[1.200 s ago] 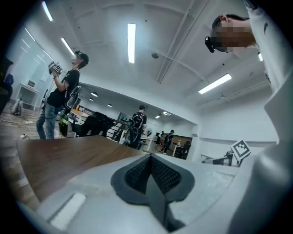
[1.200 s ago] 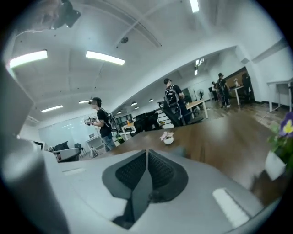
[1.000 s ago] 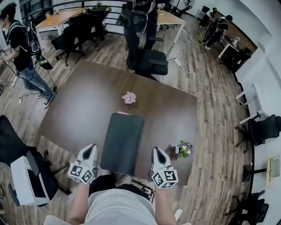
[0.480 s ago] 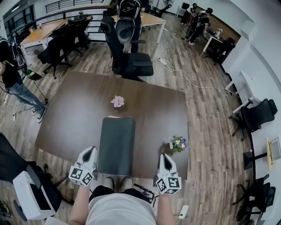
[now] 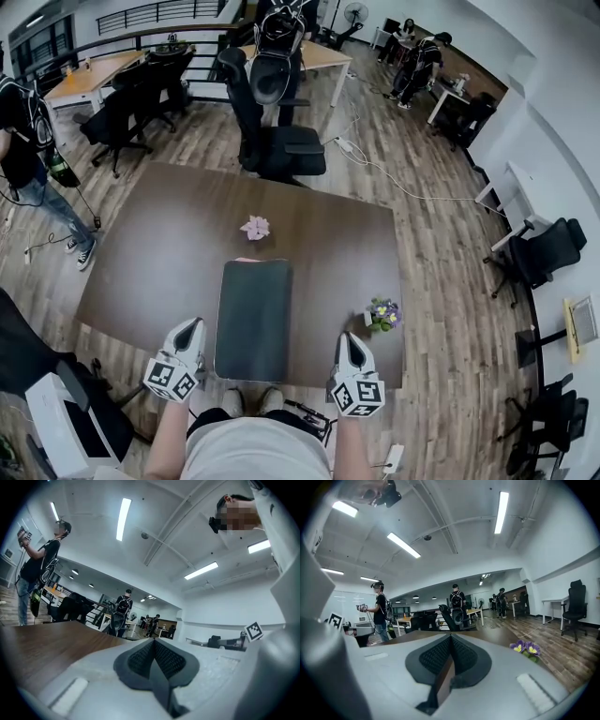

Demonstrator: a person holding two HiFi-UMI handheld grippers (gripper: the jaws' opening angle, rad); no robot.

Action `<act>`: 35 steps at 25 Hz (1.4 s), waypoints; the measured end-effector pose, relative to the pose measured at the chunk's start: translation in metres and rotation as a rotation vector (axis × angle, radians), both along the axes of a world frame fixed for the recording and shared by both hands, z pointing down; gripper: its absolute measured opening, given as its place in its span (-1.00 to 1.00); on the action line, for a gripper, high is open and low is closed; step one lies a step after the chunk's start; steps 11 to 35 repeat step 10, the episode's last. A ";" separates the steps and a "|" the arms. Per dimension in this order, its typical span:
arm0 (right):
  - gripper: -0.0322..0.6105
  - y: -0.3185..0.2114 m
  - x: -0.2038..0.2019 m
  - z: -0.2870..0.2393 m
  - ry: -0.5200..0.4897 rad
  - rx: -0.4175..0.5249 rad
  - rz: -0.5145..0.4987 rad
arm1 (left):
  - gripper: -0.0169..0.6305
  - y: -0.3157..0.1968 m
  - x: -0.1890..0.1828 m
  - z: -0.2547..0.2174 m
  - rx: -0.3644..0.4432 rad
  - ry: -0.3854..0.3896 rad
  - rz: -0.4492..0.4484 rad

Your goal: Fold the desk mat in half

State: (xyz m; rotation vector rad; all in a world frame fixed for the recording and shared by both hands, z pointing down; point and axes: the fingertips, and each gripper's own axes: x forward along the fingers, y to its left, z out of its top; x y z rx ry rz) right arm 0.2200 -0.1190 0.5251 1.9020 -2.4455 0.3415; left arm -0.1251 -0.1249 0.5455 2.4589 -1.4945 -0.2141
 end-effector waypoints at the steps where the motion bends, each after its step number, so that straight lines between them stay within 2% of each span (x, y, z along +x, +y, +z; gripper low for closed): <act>1: -0.91 0.000 -0.001 0.000 0.004 0.003 0.002 | -0.94 0.000 -0.001 -0.001 0.001 0.002 0.000; 10: -0.90 -0.002 -0.011 0.000 0.002 -0.004 0.011 | -0.94 0.001 -0.016 -0.001 0.004 0.006 0.007; 35: -0.90 -0.002 -0.011 0.000 0.002 -0.004 0.011 | -0.94 0.001 -0.016 -0.001 0.004 0.006 0.007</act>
